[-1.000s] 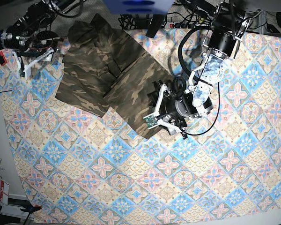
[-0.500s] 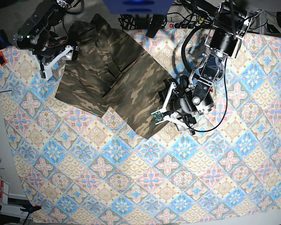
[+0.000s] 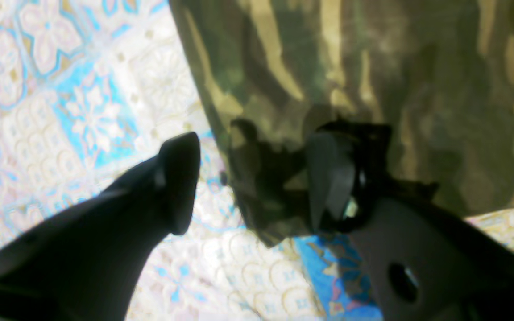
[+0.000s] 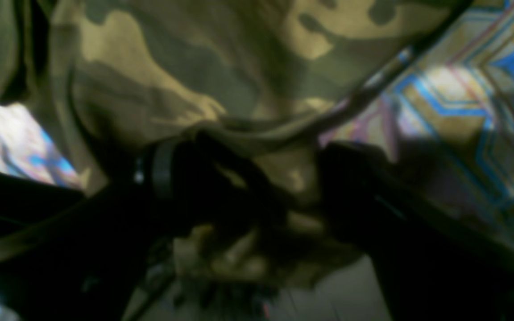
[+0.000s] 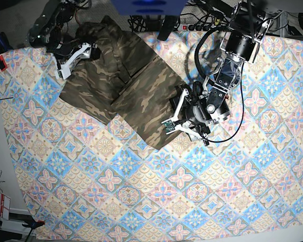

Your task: Fold the T-shirt properly

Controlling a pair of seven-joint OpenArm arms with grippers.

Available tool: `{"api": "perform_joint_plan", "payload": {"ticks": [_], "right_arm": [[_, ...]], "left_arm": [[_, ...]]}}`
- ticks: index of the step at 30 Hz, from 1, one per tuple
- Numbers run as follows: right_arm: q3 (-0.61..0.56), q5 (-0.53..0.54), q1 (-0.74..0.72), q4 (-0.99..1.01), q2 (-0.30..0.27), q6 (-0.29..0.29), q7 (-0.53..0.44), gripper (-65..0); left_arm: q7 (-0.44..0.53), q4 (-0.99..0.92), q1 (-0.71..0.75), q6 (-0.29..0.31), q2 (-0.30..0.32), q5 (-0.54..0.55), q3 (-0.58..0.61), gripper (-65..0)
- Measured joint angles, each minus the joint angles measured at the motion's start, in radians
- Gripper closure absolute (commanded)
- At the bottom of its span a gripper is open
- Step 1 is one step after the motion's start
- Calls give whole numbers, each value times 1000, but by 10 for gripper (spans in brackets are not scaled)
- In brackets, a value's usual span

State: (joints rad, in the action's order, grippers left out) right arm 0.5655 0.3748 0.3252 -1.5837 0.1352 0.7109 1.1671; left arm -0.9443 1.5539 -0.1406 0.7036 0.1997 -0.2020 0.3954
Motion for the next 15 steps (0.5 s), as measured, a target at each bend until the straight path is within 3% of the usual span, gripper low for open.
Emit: {"api": "perform_joint_plan", "payload": {"ticks": [4, 8, 11, 15], "right_arm": [[-49, 21, -26, 60, -6, -1, -85, -435], [-96, 24, -28, 66, -6, -5, -96, -422], [-133, 9, -29, 66, -5, -9, -104, -353], [-162, -24, -31, 66, -14, -37, -115, -189]], "left_arm": [[0, 0, 0, 0, 0, 8, 1, -375], [0, 0, -3, 0, 0, 4, 0, -375], [-1, 0, 3, 0, 0, 4, 0, -375], [-1, 0, -1, 0, 0, 2, 0, -375]]}}
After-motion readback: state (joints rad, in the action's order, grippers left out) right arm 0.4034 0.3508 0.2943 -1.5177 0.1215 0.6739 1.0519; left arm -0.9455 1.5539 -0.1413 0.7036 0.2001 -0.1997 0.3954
